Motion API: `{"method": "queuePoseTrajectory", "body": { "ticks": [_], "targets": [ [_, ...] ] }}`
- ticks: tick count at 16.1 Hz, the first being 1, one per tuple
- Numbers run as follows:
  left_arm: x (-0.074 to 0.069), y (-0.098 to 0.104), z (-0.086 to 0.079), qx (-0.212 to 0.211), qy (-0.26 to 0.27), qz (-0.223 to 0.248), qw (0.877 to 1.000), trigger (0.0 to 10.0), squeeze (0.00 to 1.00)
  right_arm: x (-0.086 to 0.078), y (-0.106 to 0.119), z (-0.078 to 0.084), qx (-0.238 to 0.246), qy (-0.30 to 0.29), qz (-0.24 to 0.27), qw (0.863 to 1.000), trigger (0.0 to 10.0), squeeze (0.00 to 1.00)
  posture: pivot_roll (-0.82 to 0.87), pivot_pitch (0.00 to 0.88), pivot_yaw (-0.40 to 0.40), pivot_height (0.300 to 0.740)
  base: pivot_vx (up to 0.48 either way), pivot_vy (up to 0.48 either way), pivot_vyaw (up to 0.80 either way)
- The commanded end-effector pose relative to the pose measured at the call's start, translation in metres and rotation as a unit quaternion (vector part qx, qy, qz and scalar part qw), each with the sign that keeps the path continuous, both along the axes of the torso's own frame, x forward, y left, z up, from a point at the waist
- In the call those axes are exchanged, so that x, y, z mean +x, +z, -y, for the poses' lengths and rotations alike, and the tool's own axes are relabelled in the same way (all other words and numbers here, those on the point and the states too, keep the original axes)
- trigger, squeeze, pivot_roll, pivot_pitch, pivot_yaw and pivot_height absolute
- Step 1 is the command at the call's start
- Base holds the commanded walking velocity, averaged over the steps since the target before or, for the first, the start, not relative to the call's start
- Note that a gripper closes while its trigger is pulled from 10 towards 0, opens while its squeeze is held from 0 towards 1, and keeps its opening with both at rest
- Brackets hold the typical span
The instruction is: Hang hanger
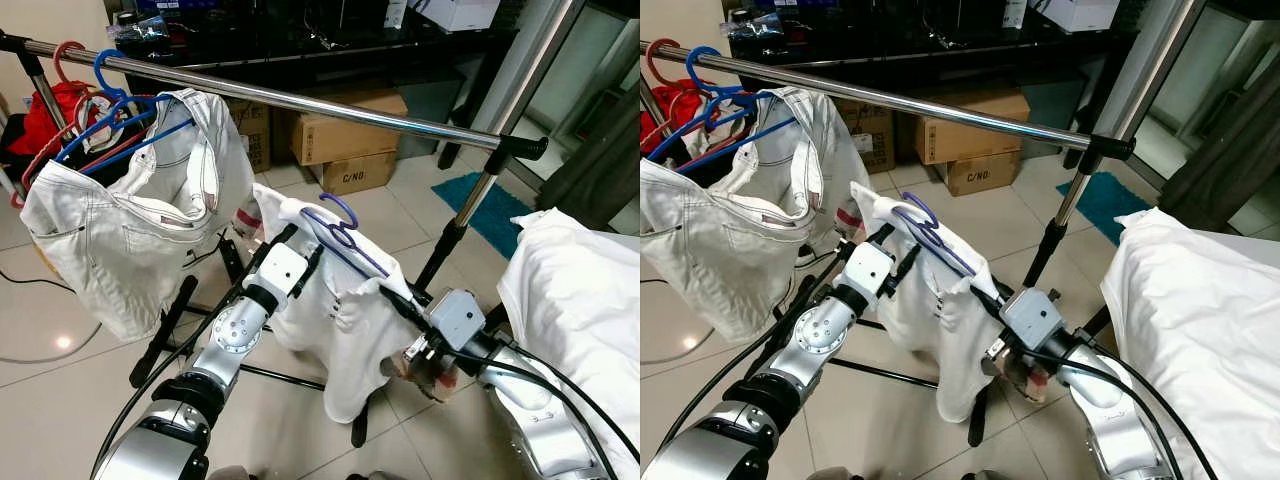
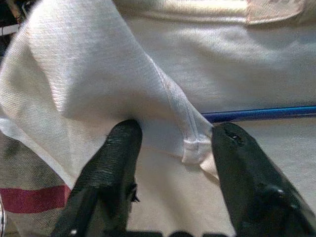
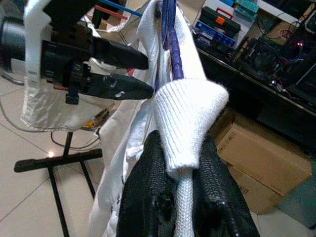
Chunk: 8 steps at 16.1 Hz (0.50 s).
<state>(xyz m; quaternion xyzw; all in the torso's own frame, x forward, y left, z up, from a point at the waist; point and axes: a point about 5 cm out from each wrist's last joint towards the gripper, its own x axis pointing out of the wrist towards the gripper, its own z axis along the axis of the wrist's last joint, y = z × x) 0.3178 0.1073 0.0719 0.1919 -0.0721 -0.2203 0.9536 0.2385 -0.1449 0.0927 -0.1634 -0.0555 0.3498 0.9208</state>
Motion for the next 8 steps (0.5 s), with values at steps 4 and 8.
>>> {"method": "queuePoseTrajectory", "body": {
  "ticks": [4, 8],
  "targets": [
    [0.0055, 0.0038, -0.0075, -0.028, 0.027, -0.007, 0.999, 0.0, 0.00, 0.0040, 0.0063, -0.0002, 0.013, 0.000, 0.019, 1.000, 0.0, 0.00, 0.06, 0.015, -0.060, 0.740, 0.000, 0.000, 0.00],
    [0.0062, 0.0057, -0.0055, -0.027, 0.021, -0.004, 0.999, 0.0, 0.00, 0.0058, 0.0074, -0.0018, 0.016, 0.002, 0.022, 1.000, 0.0, 0.00, 0.06, 0.012, -0.062, 0.740, 0.000, 0.000, 0.00]
  ]
}}
